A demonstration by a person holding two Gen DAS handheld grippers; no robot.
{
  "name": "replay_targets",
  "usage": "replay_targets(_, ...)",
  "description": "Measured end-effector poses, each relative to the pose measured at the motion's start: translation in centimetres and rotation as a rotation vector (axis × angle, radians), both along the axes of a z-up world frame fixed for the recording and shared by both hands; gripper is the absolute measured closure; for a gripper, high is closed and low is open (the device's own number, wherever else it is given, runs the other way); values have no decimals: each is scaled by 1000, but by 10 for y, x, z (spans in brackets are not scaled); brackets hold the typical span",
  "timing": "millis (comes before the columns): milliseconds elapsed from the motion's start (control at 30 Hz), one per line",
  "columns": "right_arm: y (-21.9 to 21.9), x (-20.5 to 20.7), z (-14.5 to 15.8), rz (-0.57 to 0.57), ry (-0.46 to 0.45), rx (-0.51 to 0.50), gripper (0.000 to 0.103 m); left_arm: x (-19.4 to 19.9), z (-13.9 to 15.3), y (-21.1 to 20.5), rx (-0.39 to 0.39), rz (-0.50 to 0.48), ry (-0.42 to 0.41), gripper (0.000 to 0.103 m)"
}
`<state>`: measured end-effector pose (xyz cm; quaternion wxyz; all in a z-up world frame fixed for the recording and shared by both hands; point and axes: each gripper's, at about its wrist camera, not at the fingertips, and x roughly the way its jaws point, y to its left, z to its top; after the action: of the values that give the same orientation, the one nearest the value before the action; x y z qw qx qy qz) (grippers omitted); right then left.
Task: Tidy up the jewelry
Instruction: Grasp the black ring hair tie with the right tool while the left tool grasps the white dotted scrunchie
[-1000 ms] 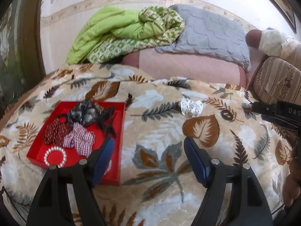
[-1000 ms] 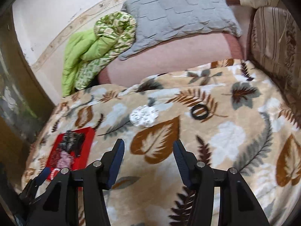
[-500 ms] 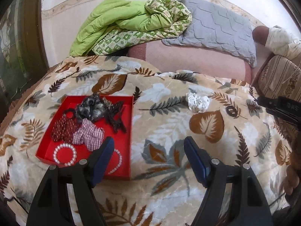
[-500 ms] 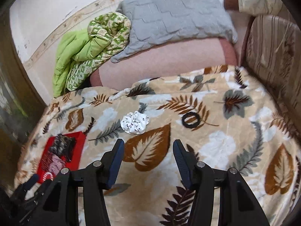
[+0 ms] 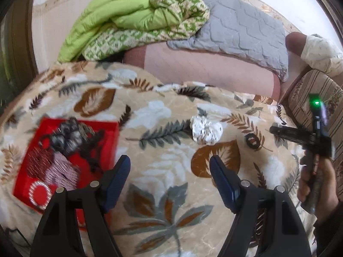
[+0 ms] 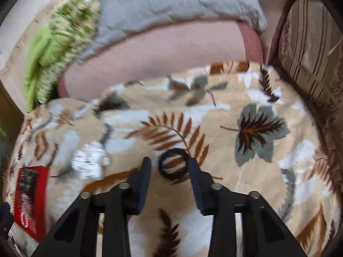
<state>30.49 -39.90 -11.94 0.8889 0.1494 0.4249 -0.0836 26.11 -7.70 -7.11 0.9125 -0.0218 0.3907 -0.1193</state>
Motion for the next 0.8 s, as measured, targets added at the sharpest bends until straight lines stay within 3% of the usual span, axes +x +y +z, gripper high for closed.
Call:
replay_targets(100, -12, 19, -35, -16, 49, 36, 68, 5, -18, -4, 15, -16, 35, 28)
replay_targets(200, -20, 30, -61, -43, 78, 70, 76, 7, -26, -1, 18, -12, 47, 28)
replay_targets(333, -12, 36, -77, -49, 93, 20, 85, 12, -35, 4, 12, 0, 68, 28)
replay_targets(400, -4, 36, -77, -54, 93, -47, 93, 13, -39, 5, 10, 7, 76, 28)
replay_targets(467, -1, 35, -74, -52, 92, -70, 96, 14, -39, 5, 4, 8, 80, 28)
replay_targets(633, 0, 23, -59, -27, 59, -37, 96, 29, -39, -12, -25, -15, 91, 28)
replay_targets(800, -3, -3, -22, 22, -17, -4, 96, 69, -47, -49, -63, -33, 113, 28)
